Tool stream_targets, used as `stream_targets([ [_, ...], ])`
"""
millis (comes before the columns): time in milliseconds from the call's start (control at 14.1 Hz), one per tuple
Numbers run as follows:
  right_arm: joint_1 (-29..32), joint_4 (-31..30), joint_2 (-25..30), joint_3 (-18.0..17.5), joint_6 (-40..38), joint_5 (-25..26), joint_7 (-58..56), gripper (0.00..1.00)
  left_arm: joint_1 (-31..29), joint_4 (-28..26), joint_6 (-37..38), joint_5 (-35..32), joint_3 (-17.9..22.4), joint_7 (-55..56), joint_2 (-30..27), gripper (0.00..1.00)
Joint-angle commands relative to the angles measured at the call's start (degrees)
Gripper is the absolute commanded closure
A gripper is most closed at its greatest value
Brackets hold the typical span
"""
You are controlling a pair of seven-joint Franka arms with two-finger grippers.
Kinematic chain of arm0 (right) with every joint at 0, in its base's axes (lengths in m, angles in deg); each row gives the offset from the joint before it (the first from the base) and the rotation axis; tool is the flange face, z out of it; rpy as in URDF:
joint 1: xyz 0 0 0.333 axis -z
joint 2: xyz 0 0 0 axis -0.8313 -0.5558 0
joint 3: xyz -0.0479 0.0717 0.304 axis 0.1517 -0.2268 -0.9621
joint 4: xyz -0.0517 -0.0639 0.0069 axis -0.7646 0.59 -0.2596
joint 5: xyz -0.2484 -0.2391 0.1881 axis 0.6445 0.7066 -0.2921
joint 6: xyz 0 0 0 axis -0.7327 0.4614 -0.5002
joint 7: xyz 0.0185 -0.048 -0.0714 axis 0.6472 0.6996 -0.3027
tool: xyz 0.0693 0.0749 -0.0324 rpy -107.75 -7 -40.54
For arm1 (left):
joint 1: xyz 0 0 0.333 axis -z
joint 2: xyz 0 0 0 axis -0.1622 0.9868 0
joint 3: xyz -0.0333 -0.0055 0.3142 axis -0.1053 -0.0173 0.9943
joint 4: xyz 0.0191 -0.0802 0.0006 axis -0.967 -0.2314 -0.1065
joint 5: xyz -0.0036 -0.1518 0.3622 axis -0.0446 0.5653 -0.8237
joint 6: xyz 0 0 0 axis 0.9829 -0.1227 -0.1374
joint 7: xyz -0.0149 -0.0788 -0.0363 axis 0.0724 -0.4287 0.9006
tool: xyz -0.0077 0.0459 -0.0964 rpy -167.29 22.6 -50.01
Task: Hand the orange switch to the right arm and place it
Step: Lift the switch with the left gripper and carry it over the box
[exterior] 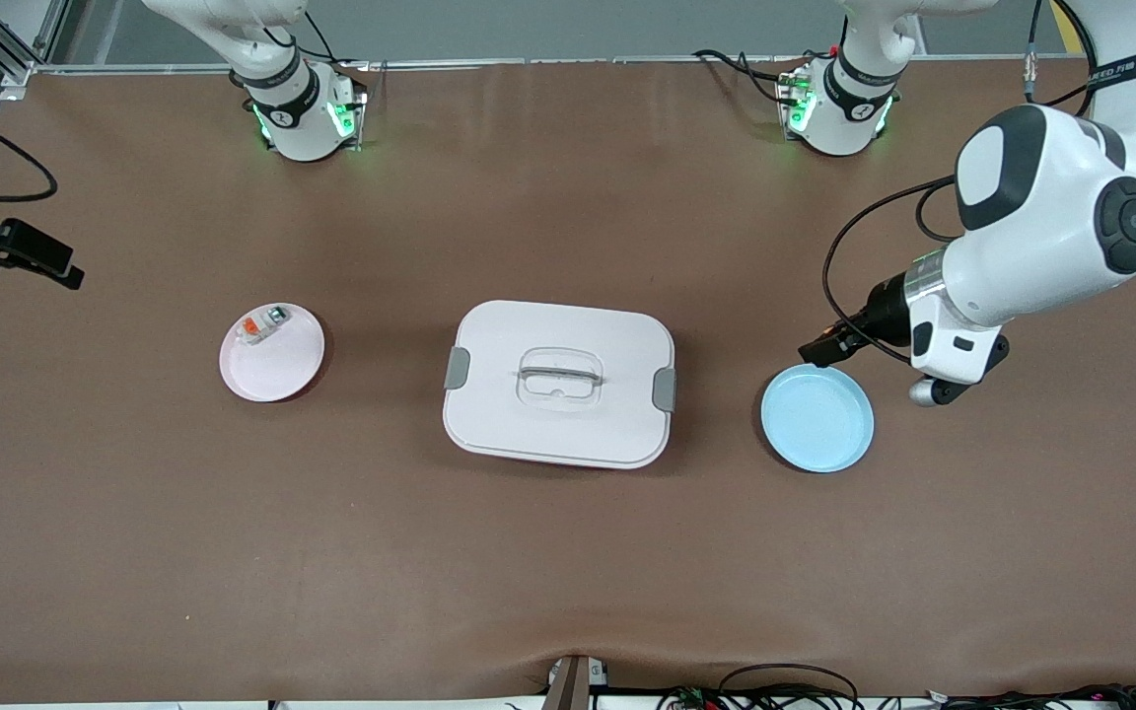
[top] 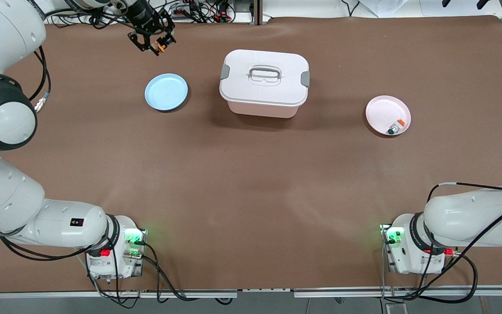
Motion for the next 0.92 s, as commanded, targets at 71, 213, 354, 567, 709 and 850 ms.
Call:
stream_targets([
  [71,0.5,0.1,-1.1,-0.5,-0.7,0.5,0.2,0.00,0.7,3.7,1.5,2.7,-1.3,9.4,0.4,0.69],
  [213,0.8,-0.2,-2.7,-0.5,-1.4,0.5,-0.1,0.00,0.7,5.2,1.3,3.0,-2.1,16.1,0.5,0.69],
  [354,1.1,0.3,-3.1,-0.5,-1.3,0.8,-0.3,0.00,1.0,6.3,1.2,3.4,-2.5,21.3,0.8,0.69],
  [567,0.3,0.4,-4.6,-0.7,-1.3,2.9,-0.3,0.00,0.9,7.4,0.9,4.5,-4.4,27.8,0.8,0.69],
  [709,-0.1,0.7,-4.6,-0.8,-1.6,3.1,-0.7,0.00,1.1,7.8,0.9,5.9,-4.8,33.5,1.0,0.69],
  [850,0.5,0.7,-4.5,-0.7,-1.6,3.1,-0.7,0.00,1.1,7.9,0.5,7.2,-6.2,38.0,1.0,0.69],
])
